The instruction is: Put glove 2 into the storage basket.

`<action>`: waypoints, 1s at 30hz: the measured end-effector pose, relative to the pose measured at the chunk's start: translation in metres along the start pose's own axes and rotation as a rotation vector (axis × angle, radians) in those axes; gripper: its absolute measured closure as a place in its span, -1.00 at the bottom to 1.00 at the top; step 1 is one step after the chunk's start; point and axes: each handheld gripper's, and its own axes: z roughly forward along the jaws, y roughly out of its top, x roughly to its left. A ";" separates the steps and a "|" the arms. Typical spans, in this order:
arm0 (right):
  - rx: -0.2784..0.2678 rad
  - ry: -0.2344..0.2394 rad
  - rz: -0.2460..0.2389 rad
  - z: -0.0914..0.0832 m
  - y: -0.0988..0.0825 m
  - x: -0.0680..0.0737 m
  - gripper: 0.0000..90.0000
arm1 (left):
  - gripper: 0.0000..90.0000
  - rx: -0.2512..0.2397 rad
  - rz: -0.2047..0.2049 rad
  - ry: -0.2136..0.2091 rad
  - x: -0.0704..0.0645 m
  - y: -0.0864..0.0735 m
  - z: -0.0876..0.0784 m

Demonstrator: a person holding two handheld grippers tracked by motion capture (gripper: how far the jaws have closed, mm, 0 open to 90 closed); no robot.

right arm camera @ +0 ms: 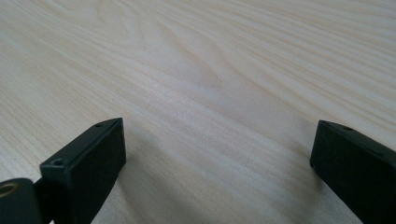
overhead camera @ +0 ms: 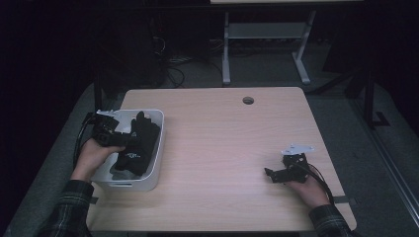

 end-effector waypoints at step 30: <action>0.004 0.001 0.005 0.000 0.000 0.000 -0.93 | -0.71 -0.184 0.095 -0.021 -0.069 0.039 -0.017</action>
